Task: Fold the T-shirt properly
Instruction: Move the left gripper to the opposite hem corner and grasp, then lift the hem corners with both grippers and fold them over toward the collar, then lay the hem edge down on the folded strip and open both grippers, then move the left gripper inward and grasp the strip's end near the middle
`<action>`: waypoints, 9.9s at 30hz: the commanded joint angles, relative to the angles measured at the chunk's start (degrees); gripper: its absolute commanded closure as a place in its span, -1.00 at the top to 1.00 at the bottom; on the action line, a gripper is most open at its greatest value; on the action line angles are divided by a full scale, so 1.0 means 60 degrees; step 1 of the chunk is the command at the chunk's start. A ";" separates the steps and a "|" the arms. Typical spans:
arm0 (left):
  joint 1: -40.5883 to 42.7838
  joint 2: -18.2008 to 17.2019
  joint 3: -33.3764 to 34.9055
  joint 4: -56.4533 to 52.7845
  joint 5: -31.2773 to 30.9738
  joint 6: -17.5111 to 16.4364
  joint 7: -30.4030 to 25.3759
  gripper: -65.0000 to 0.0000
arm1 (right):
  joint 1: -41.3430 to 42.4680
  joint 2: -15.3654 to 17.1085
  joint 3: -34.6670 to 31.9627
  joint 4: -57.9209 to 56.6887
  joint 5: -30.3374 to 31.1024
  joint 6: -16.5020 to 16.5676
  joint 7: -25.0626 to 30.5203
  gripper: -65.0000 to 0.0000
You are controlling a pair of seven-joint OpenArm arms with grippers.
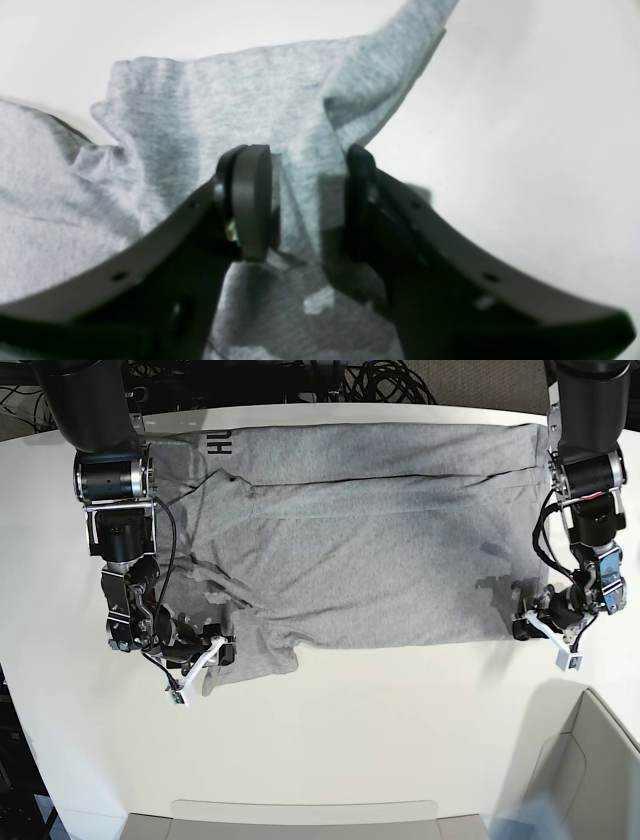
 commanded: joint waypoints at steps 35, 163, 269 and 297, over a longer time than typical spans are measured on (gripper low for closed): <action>0.1885 0.0271 -0.1868 0.5921 0.0525 0.0038 0.4169 -1.00 | -0.1505 0.0088 0.0445 0.5787 -0.0133 -0.0137 -0.2303 -1.00; 0.7980 0.2307 -0.6322 1.1826 0.0672 0.0038 0.5869 0.17 | -0.8757 -0.0674 0.4518 1.3304 -0.1086 0.1079 -0.5366 -0.47; 0.5753 -0.0360 -0.4095 0.5995 -0.1921 0.0038 0.6103 -1.00 | -0.8787 -0.0513 0.4328 1.3304 -0.1159 0.1900 -0.5380 -0.48; 0.7761 0.2747 -0.3435 1.5240 -0.1936 0.0038 0.8264 -1.00 | -0.8699 -0.0542 0.4269 1.3289 -0.1086 0.1900 -0.5366 -0.48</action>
